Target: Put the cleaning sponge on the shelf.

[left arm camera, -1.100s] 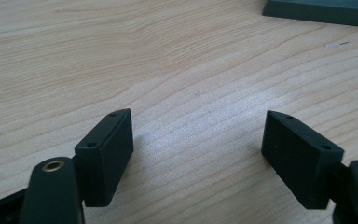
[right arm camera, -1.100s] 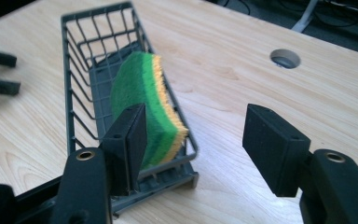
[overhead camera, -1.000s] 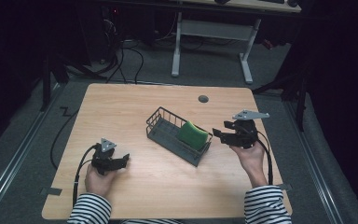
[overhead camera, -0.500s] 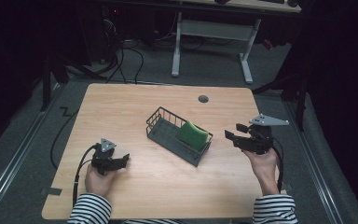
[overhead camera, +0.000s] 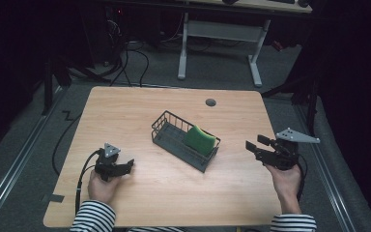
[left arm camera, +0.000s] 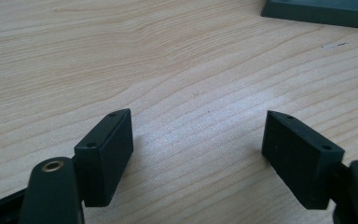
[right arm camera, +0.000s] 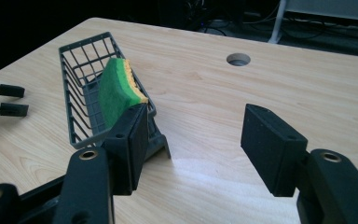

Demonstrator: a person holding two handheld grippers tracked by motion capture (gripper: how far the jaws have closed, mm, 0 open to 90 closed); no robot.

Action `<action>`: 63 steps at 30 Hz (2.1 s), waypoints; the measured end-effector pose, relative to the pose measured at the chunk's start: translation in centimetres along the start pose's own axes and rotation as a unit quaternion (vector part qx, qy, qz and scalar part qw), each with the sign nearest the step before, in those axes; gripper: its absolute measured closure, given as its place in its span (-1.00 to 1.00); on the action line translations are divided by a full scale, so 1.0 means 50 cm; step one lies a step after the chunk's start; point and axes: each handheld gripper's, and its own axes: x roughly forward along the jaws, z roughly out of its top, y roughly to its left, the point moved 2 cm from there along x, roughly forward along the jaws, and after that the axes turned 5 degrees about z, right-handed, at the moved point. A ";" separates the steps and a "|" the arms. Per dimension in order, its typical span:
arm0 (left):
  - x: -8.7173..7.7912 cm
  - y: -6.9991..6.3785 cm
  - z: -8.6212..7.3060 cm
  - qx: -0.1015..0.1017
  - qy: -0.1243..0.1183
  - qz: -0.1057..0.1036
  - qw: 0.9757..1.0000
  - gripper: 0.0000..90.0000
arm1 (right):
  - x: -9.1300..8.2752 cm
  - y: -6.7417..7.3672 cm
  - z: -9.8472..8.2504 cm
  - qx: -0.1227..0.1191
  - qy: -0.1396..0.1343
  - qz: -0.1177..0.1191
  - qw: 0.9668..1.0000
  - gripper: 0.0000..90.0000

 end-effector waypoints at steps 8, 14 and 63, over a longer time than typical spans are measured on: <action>0.000 0.000 0.000 -0.001 0.000 -0.001 1.000 -0.44 | -0.014 -0.010 -0.040 0.007 -0.006 -0.005 1.000 -0.08; 0.000 0.001 0.000 -0.003 -0.002 -0.002 1.000 -0.44 | -0.015 -0.018 -0.071 0.016 -0.004 -0.007 1.000 -0.08; 0.001 -0.001 0.001 0.004 0.000 0.004 1.000 -0.43 | 0.111 -0.044 -0.219 0.061 0.049 -0.021 0.997 -0.10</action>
